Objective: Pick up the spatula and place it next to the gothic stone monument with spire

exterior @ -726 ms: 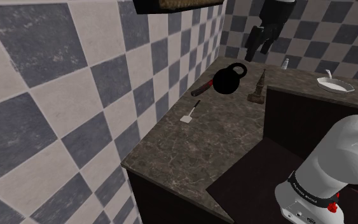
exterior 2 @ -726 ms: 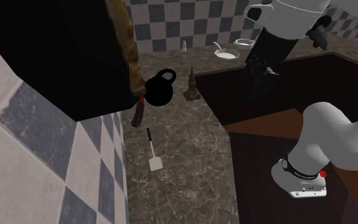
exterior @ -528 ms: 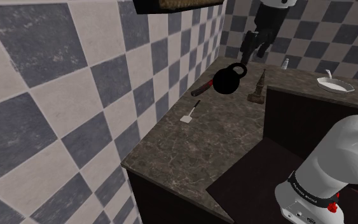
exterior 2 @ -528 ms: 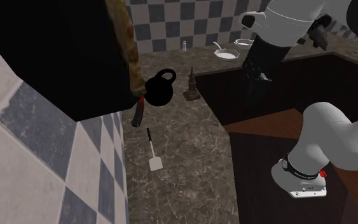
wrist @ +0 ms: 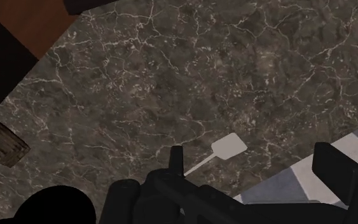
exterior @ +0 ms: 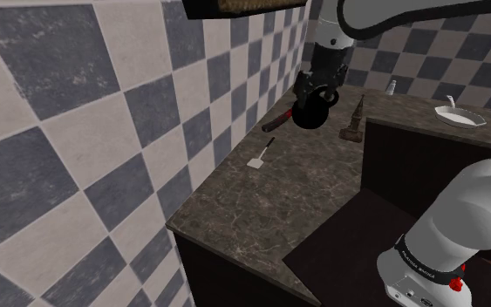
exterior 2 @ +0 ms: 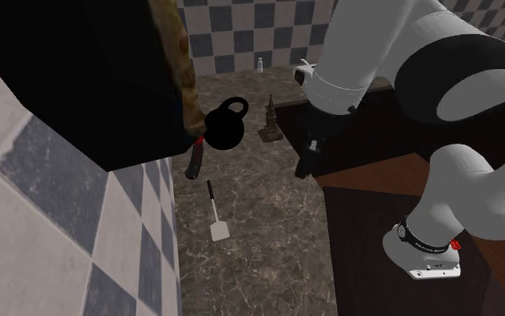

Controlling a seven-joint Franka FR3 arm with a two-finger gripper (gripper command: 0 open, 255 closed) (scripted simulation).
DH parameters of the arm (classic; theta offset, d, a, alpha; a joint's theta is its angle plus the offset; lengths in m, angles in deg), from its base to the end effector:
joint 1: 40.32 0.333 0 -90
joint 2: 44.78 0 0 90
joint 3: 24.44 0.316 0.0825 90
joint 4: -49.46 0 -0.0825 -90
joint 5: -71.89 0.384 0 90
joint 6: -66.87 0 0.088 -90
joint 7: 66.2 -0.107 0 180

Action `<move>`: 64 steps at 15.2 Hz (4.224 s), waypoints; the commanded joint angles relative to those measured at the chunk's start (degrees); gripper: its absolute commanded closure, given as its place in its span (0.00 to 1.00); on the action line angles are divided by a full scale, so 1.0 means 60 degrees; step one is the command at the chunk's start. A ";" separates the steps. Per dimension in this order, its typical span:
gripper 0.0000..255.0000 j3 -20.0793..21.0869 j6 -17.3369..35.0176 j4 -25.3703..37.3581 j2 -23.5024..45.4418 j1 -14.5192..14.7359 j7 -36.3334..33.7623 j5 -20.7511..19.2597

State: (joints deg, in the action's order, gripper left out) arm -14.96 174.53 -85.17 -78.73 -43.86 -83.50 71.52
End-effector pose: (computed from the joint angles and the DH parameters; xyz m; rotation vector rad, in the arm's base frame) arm 0.3837 0.0490 0.5523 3.0418 -0.3346 0.2019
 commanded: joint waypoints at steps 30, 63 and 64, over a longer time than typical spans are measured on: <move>0.00 -0.0137 0.4960 0.4842 1.0791 -0.1011 -0.8134 -0.1914; 1.00 -0.0470 0.5284 0.6108 1.2424 -0.0976 -0.8686 -0.1845; 1.00 -0.0455 0.5207 0.6090 1.2328 -0.0986 -0.8672 -0.1829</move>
State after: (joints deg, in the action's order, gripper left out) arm -17.79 206.30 -48.53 -4.15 -49.73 -135.62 60.43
